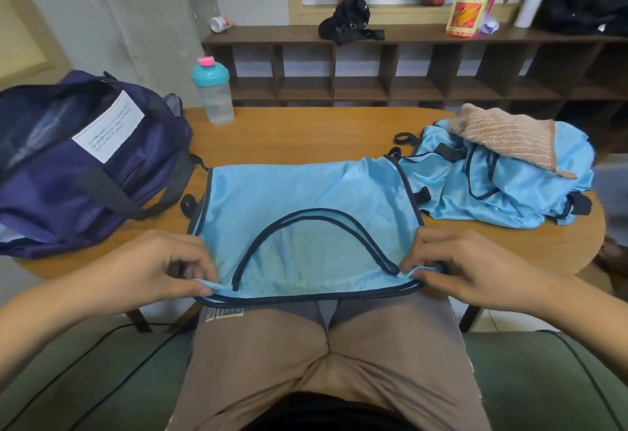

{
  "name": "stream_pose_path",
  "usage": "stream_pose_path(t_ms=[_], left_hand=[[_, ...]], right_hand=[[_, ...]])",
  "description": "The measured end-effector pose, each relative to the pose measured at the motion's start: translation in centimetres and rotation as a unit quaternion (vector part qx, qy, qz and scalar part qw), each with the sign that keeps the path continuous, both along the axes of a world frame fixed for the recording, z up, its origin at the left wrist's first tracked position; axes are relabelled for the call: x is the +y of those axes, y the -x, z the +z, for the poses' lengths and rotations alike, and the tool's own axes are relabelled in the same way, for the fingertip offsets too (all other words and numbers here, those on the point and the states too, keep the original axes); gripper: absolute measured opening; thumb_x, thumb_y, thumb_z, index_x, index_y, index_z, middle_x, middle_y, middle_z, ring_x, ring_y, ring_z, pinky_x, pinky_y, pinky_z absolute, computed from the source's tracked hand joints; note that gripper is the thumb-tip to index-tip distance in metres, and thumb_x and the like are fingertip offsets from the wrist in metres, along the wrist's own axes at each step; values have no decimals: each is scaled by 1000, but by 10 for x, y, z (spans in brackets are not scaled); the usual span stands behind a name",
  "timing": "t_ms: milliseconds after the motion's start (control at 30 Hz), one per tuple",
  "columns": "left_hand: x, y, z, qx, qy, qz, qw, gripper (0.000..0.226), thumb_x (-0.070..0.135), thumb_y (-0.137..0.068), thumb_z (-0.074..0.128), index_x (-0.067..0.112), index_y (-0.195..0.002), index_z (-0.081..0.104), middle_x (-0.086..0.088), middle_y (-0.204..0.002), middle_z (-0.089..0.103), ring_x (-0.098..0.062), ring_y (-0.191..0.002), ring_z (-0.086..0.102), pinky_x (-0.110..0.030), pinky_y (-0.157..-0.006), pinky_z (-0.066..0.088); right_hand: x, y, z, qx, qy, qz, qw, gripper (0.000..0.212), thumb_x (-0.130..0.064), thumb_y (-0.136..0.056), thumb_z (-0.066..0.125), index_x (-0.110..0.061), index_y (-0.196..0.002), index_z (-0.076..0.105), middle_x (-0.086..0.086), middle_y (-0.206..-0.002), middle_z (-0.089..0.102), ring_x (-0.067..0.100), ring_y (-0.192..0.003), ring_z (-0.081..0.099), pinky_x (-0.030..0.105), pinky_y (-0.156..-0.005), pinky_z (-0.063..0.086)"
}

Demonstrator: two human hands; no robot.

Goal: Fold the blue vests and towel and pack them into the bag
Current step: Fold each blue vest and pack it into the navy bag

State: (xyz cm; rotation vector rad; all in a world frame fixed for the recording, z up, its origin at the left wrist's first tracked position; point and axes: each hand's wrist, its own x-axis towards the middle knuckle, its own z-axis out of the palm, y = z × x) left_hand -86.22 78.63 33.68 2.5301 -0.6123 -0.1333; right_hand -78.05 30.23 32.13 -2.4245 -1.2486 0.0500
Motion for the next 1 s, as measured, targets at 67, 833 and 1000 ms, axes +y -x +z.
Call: stream_pose_path(t_ms=[67,833,1000], left_hand=[[3,0,-3,14,0,6,1000,19,35,-78,93,41,-90,79,10,-87,70,-16,-79,68,-24,-68,52],[-22,-121,-21,-93,-241,174,950,37,44,-108,46,34,-142,56,6,-133,60,-24,-117,63,-41,-93,52],[-16,-159,-26,-75,-264,216,937,38,44,-108,45,29,-140,57,1,-137,56,-29,-116,63,-44,-93,53]], right_hand=[[0,1,-3,-4,14,3,1000,18,-27,-97,73,-38,-112,75,-18,-101,60,4,-91,61,26,-77,49],[59,-107,1,-75,79,-82,991,33,-18,-105,56,-24,-137,63,-7,-130,54,18,-120,54,37,-100,48],[59,-111,-6,-87,105,-103,985,31,-29,-104,57,-25,-133,66,-5,-114,53,22,-103,59,40,-85,51]])
